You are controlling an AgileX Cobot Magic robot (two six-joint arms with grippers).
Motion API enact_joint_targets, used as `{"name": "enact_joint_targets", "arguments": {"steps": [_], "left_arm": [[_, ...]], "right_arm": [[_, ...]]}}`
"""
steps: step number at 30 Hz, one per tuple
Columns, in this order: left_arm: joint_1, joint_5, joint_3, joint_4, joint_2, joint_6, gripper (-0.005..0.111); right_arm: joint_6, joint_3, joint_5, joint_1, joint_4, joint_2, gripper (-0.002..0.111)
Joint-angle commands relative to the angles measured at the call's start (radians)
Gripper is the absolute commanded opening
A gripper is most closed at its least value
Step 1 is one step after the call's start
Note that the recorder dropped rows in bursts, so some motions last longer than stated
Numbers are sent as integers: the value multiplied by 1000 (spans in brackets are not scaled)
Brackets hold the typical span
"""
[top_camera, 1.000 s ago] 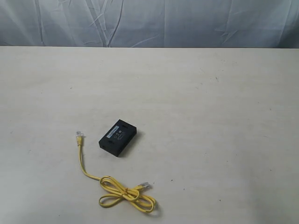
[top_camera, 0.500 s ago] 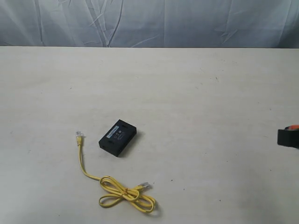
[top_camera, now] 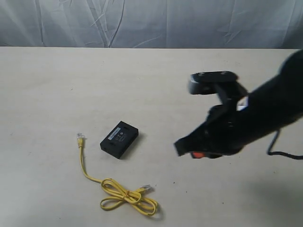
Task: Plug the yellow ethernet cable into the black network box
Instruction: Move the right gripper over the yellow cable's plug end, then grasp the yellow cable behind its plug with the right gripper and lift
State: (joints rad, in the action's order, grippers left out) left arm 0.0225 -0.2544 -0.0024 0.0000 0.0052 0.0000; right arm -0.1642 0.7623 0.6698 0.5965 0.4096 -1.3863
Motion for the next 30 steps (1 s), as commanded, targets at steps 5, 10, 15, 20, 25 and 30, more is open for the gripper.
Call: {"name": "enact_joint_targets", "arguments": {"steps": [5,10,15,20,25,30], "left_arm": [[5,15,2,-6,-5,0,0],[5,15,2,-6,-5,0,0],[5,15,2,-6,-5,0,0],[5,15,2,-6,-5,0,0],[5,15,2,-6,-5,0,0],[5,15,2,-6,-5,0,0]], "right_arm": [[111,419,47,310,-82,-416,-1],[365,700,151,406,-295,-632,-1],[544,911,166,422,-330,-787,-1],[612,1018,166,422,-318,-862,-1],[618,1071,169,439,-356,-907,-1],[704,1090,192,439,-438,-926,-1]]}}
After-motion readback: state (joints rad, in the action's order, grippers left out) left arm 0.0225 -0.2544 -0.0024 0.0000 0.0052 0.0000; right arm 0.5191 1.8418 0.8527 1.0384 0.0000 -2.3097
